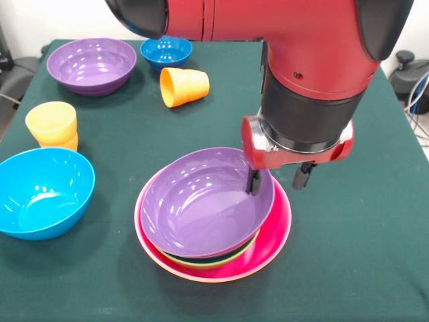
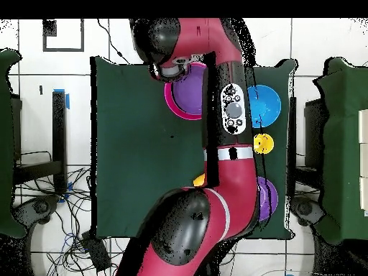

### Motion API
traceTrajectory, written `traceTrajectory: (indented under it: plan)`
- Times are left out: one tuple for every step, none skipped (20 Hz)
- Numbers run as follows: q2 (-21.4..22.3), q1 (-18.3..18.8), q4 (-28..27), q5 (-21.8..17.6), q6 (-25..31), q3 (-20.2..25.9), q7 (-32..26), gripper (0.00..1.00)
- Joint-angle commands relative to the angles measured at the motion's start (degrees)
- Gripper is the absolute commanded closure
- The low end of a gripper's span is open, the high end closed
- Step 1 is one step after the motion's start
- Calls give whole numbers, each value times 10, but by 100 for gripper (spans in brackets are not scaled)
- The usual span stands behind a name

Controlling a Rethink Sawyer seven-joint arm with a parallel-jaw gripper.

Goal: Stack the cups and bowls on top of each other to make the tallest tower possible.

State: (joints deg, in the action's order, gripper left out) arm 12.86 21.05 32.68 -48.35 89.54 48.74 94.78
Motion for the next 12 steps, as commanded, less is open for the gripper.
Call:
traceTrajectory:
  plan:
    - [-15,-14,62,6,-44,-69,88,0]
    - [-17,-15,62,8,-49,-72,88,0]
    - [-18,-16,62,10,-51,-75,88,0]
    - [-22,-17,58,11,-53,-78,88,0]
    - [-23,-19,57,12,-54,-82,88,0]
    - [-24,-20,56,13,-55,-86,88,0]
    - [-24,-21,56,16,-57,-89,89,0]
    - [-22,-20,66,20,-65,-95,93,0]
    - [-22,-21,67,23,-68,-99,94,0]
    - [-25,-23,62,24,-68,-101,92,0]
    - [-27,-24,60,26,-71,-103,92,0]
    - [-30,-25,59,25,-76,-108,92,0]
